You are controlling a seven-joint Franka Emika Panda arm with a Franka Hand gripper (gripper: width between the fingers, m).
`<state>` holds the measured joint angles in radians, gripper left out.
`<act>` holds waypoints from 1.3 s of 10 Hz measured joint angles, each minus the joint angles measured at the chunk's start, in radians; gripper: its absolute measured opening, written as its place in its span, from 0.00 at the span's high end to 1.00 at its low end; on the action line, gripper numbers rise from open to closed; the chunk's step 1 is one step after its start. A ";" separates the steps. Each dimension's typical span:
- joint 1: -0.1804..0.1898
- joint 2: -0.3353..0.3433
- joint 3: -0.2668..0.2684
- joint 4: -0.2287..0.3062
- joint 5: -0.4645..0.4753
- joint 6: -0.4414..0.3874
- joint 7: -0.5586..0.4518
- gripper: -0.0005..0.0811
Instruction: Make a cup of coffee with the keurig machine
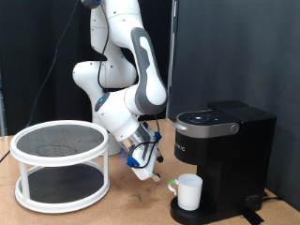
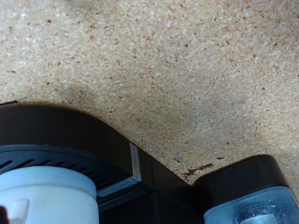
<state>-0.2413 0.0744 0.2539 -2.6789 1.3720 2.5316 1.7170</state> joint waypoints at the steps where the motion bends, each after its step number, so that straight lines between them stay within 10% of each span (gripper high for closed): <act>1: 0.000 0.001 0.000 0.000 0.002 0.000 -0.001 0.09; 13: -0.005 -0.340 -0.057 -0.126 0.014 -0.401 -0.034 0.09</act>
<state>-0.2466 -0.2659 0.1968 -2.8048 1.3863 2.1307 1.6830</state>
